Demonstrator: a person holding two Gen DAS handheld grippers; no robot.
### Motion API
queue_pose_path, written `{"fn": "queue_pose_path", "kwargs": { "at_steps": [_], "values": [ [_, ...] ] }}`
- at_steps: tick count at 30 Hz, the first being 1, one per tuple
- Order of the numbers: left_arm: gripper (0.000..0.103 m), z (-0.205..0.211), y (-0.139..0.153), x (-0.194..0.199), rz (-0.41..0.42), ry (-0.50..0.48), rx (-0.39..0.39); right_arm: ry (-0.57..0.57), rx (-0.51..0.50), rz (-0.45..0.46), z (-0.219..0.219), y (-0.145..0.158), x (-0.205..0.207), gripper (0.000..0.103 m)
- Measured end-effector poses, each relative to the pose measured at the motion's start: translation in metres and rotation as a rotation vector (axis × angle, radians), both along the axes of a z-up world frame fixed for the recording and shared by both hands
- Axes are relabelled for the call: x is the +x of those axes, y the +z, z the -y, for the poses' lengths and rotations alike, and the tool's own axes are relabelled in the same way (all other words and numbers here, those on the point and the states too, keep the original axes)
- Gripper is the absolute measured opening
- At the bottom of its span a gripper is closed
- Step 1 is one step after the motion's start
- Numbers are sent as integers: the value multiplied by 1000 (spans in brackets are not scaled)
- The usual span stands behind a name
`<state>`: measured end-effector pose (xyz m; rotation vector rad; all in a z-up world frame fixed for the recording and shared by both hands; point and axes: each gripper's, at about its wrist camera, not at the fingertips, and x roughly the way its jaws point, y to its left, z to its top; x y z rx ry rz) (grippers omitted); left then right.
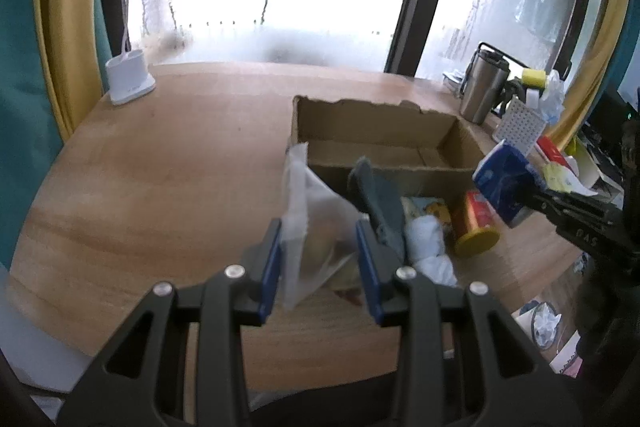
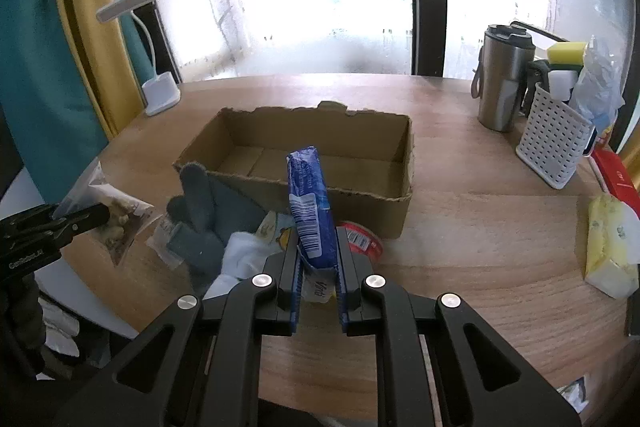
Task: Organize objects
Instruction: 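Lift the blue packet and zip bag and carry both over the cardboard box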
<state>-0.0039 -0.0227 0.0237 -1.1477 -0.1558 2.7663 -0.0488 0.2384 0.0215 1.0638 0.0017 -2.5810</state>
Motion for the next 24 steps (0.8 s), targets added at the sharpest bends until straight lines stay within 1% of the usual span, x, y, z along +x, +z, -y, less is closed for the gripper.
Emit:
{"fn": "queue_pose_path", "kwargs": {
  "at_steps": [16,24],
  "values": [
    [36,-18,27,-30,-50,-39,21,-37,-4,-17,-18,12,-27,15],
    [36,-27,34,-50,-58,-61,22,-39,-7,-16,-21,15,-45,15]
  ]
}}
